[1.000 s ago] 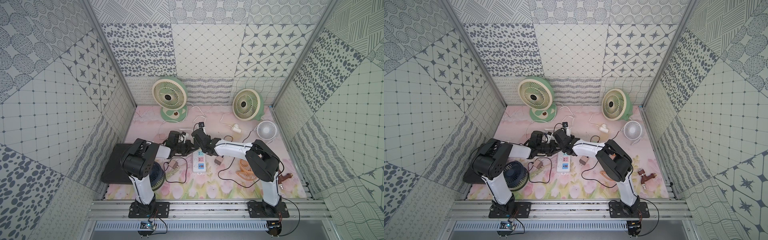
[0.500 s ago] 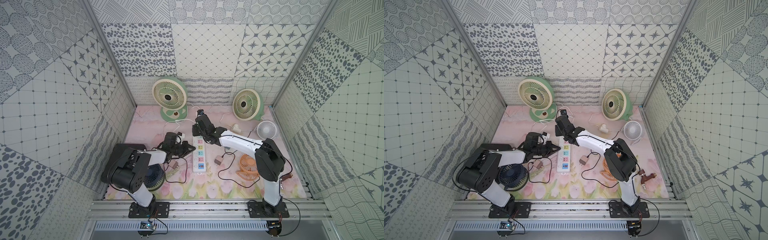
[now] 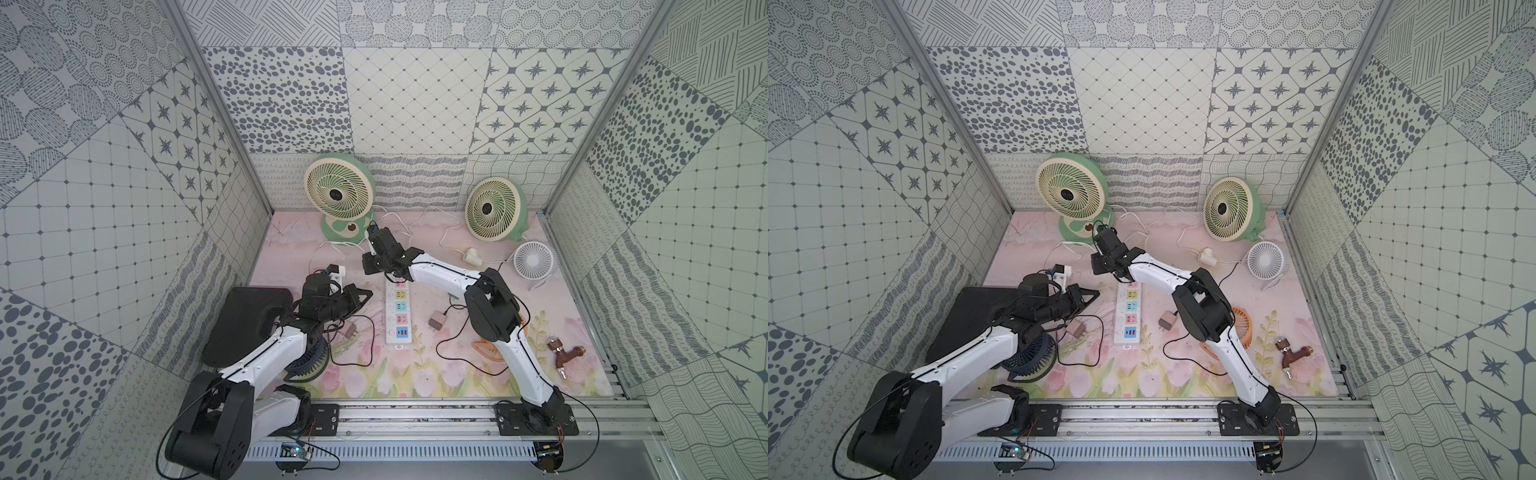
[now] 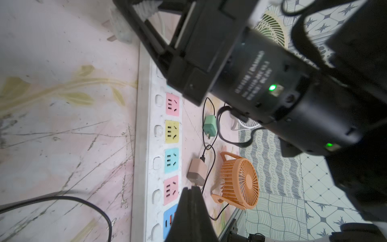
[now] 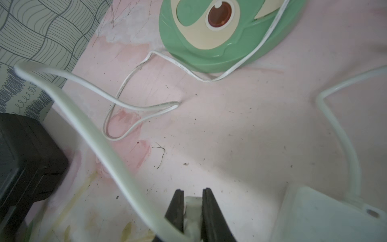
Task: Unplug the desk fan from the power strip
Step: Place the plug at the center of the board.
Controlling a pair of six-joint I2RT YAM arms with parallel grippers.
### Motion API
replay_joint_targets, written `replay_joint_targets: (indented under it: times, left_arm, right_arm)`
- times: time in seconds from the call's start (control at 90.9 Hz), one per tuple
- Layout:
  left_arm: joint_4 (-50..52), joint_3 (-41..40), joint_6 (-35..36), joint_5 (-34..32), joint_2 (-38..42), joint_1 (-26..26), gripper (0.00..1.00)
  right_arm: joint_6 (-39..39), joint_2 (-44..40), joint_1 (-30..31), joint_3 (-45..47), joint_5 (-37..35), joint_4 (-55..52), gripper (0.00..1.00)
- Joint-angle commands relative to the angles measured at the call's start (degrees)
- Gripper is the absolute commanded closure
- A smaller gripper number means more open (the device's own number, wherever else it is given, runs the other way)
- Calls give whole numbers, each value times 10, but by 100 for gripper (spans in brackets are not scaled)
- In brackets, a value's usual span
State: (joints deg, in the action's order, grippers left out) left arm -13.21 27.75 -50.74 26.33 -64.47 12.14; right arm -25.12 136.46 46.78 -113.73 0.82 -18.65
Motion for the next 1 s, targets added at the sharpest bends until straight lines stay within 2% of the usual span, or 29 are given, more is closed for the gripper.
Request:
replay_joint_targets:
  times: [0.0, 0.099, 0.363, 0.528, 0.66, 0.99]
  left_arm:
    - [77, -7, 18, -53, 63, -13, 100]
    - [75, -7, 18, -48, 64, -15, 100]
    - [36, -7, 7, -23, 28, -19, 100]
    - [4, -4, 2, 12, -3, -18, 100]
    - [-30, 1, -5, 41, -39, -13, 100]
    - [-123, 19, -38, 91, -148, 28, 100]
  right_arm:
    - [-5, 29, 1, -53, 25, -23, 85]
    - [-8, 38, 3, -70, 26, -30, 80]
    - [-7, 1, 2, -51, 8, -30, 59]
    - [6, -65, 3, 2, -32, -28, 58]
    - [2, -130, 3, 66, -104, -25, 56]
    - [-29, -238, 7, 228, -209, 11, 54]
